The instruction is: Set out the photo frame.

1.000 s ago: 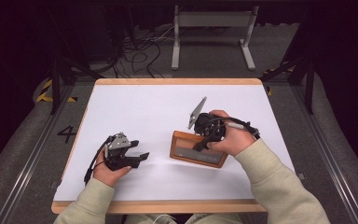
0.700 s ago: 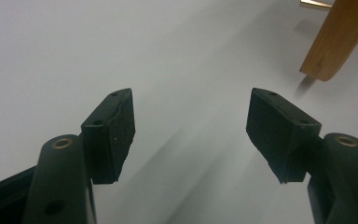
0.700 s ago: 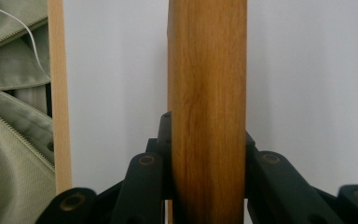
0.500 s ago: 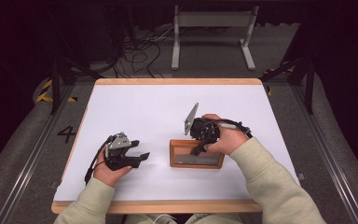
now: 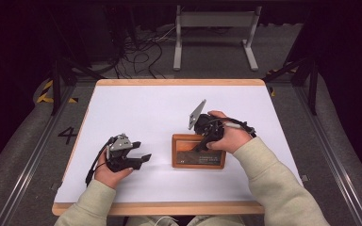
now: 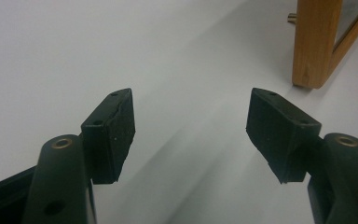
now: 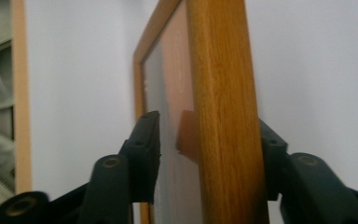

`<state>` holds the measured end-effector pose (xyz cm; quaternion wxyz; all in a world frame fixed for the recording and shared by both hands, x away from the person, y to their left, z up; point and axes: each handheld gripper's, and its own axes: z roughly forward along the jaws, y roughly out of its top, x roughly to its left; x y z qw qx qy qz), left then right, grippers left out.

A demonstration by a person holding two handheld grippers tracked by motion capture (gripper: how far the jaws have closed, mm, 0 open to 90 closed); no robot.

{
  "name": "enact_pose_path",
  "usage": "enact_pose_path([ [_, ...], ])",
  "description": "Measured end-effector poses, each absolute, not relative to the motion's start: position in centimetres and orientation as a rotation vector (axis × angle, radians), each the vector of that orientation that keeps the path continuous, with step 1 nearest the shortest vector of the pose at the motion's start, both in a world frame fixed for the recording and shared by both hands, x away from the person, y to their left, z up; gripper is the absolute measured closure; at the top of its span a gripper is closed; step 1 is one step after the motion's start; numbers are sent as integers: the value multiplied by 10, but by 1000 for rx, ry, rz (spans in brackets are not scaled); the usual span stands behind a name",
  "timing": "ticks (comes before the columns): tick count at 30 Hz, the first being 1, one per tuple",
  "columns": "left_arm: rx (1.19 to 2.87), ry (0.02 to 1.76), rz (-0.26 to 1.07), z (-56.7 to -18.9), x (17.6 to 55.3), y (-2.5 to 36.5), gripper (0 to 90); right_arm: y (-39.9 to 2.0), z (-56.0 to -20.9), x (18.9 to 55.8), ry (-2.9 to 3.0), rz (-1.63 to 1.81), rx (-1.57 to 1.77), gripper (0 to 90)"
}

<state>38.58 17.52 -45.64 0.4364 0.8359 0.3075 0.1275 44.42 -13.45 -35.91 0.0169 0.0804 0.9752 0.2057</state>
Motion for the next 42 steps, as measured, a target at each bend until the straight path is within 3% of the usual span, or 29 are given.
enact_pose_path([
  [6, 2079, 768, 316, -456, 385, 176, 331, -144, -352, 447, 2921, 728, 350, 317],
  [16, 2073, 774, 316, -454, 382, 179, 326, -184, -339, 435, 2812, 852, 710, 280],
  [28, 2063, 775, 305, -451, 380, 177, 322, -244, -333, 408, 2594, 1004, 837, 83],
  [42, 2055, 786, 301, -450, 380, 176, 320, -310, -376, 383, 2410, 1098, 1062, 77],
])
